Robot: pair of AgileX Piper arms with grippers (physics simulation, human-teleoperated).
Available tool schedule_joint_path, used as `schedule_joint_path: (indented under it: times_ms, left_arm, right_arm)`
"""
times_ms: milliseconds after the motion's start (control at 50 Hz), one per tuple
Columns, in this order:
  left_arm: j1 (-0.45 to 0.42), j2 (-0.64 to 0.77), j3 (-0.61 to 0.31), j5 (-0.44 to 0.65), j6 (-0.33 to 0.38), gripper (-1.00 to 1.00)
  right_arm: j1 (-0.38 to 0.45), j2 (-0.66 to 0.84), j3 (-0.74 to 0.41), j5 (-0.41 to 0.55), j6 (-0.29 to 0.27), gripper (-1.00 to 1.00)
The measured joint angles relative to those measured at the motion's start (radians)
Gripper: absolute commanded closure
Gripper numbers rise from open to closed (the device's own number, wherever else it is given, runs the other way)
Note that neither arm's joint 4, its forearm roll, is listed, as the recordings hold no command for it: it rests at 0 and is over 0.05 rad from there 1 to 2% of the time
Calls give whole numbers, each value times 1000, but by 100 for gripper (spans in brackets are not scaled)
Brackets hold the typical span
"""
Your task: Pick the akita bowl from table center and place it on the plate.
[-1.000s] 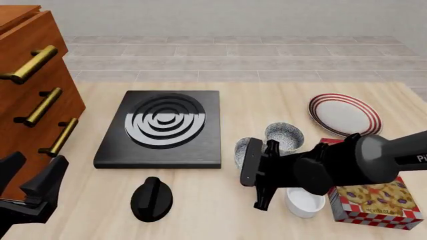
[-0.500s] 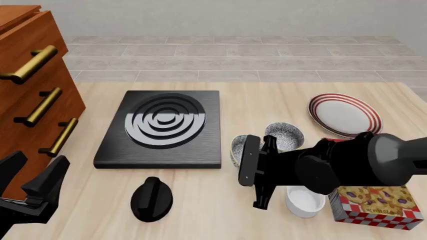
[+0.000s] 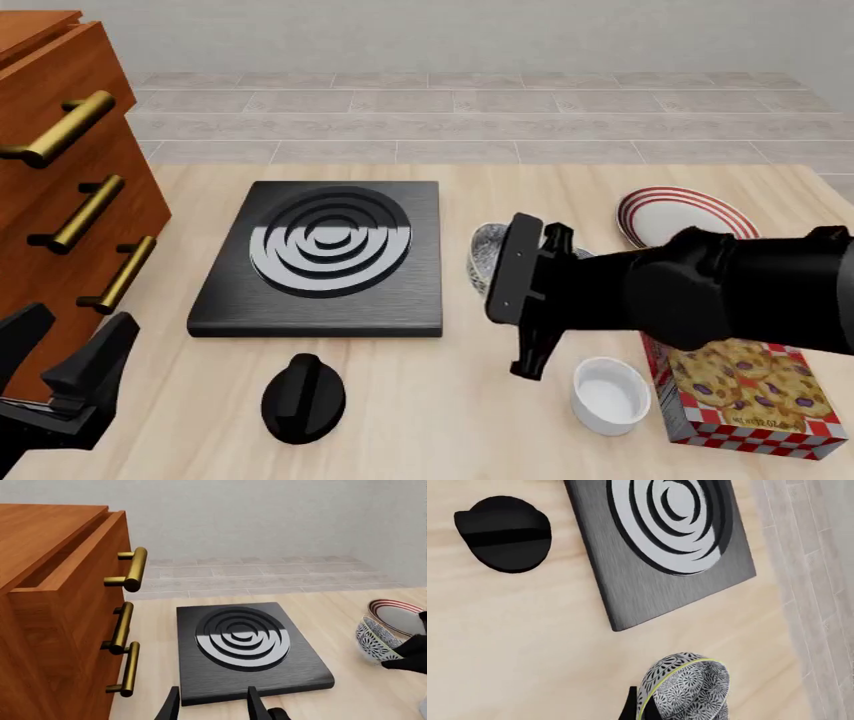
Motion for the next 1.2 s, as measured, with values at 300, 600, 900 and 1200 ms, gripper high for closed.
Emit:
schedule_joint_path:
  times_ms: [300,600,900,1200]
  left_arm:
    - [2,-19,0,12,0,-100]
    - [10,-48,1,32,-1,-100]
    - [13,-65,1,45,-3,-100]
    - [15,-67,0,49,-2,-100]
  right_arm:
    - [-102,-66,-144,101,84,100]
    - [-245,-51,-232,127,179,100]
    - [-394,35,-251,85,208,100]
    - [-493,141,-308,52,268,100]
